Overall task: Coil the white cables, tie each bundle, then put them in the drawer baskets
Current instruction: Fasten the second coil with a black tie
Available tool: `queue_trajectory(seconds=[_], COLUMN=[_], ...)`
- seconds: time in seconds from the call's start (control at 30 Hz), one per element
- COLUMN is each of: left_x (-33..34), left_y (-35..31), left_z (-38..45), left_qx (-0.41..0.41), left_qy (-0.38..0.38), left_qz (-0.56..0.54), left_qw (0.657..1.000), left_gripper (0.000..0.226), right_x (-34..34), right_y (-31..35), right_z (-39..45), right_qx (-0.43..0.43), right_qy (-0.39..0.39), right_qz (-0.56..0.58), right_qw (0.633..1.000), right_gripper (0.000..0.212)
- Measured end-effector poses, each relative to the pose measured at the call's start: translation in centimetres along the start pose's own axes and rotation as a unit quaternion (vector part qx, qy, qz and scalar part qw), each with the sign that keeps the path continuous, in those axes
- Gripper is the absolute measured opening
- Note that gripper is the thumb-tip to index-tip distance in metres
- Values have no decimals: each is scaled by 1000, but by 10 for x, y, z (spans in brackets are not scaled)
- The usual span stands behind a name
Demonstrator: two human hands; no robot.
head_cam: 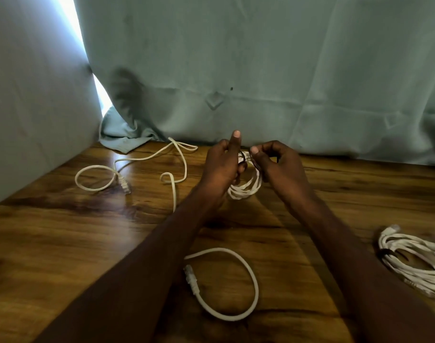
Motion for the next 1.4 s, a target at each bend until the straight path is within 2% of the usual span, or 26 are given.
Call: queue_trajectory(seconds=[0.1,0.2,0.3,0.4,0.47,0.53,0.77,0.83,0.9,0.93,1.03,1.13,1.2,1.3,1.4], left_x=[-1,2,13,23,23,23,23,22,18,15,9,9,11,9,6], left_y=[1,4,5,3,1,-2,-1,-1,-2,-2,1,5,6,5,4], left_z=[0,1,0,-9,-14,-18,-11,-10,-7,-6,-3,-4,-5,-3,-2], left_qx=[-13,-38,-68,-104,-114,-109,-96,-96,-95,-96,-106,-114,-115,-115,-117], left_qy=[4,36,146,272,320,341,276,261,239,230,208,209,213,209,208], left_qz=[-4,-57,-123,-179,-193,-185,-153,-158,-160,-160,-130,-106,-100,-98,-88], left_qw=[1000,997,979,940,920,915,944,948,953,955,964,965,965,966,967], left_gripper=[48,42,36,33,32,34,22,19,18,18,17,16,16,16,17], right_x=[3,6,1,-5,-7,-9,-15,-13,-6,-1,20,31,31,26,25], right_y=[2,1,3,6,6,7,-1,-4,-4,-1,3,-2,-3,5,9], right_z=[0,1,1,1,1,1,0,3,6,6,-1,-7,-6,-6,-8], right_qx=[-25,-50,-78,-89,-84,-85,-64,-49,-45,-64,-119,-125,-134,-164,-171], right_qy=[22,38,12,-15,-24,-34,-85,-64,-3,39,170,188,161,102,84], right_qz=[-16,-19,-17,-26,-13,-6,10,38,46,13,-121,-193,-204,-197,-181], right_qw=[999,998,997,996,996,996,994,996,998,997,971,955,956,961,965], right_gripper=[12,12,9,17,20,19,18,19,22,31,82,119,116,95,88])
Point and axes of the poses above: each hand's wrist, its own z-axis towards the middle knuckle, its own x-axis out of the palm, y = z × x, the point moved 9 cm from there along z, towards the middle knuckle, and after that the axes turned 6 degrees about -x, right-handed, at the moved point
